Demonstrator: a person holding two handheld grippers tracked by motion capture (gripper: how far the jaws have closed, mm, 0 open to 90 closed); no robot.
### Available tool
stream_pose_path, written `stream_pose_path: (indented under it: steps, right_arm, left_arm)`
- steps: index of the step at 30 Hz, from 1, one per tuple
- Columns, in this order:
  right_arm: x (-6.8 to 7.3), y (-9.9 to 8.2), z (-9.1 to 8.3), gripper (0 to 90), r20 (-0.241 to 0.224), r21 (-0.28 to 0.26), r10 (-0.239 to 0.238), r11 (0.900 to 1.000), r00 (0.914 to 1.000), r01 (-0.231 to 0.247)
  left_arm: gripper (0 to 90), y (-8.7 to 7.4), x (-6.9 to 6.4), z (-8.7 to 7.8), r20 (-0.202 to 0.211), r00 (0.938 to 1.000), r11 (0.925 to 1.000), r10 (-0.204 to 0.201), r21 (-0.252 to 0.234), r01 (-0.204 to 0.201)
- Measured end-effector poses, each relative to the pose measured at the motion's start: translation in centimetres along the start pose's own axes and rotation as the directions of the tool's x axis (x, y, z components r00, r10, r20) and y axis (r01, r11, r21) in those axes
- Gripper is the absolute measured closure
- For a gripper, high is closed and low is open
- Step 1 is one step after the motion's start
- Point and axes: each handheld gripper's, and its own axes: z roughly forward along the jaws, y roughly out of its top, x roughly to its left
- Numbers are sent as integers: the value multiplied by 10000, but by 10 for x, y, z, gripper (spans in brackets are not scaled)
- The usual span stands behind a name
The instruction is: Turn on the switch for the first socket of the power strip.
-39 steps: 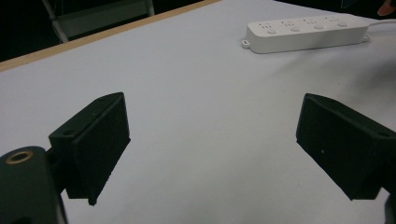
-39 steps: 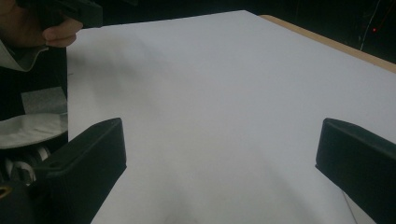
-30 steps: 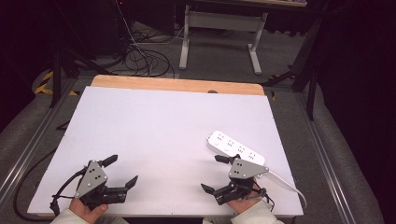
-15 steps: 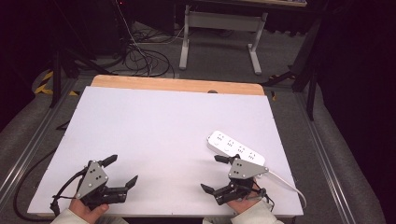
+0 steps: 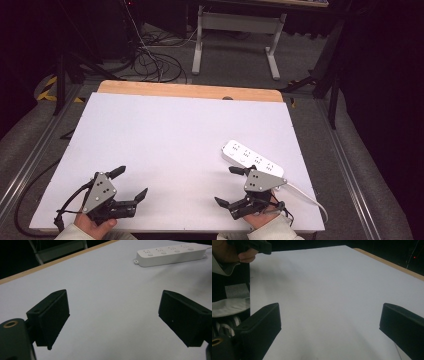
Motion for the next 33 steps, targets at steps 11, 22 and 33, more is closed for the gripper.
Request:
stream_pose_path:
  steps: [11,22,33]
  right_arm:
    - [-5,7,-7,53,237,124,-36,9999,9997,33]
    - [-12,11,-14,66,609,210,-6,9998,9981,-7]
    - [-24,16,-26,76,1010,223,305,9992,9944,-329]
  left_arm:
    - [106,0,0,1,-38,10000,10000,45,41,-45]
    - [105,0,-1,1,-107,9999,10000,4,42,-3]
    - [106,0,-1,2,-176,9998,9999,90,119,-88]
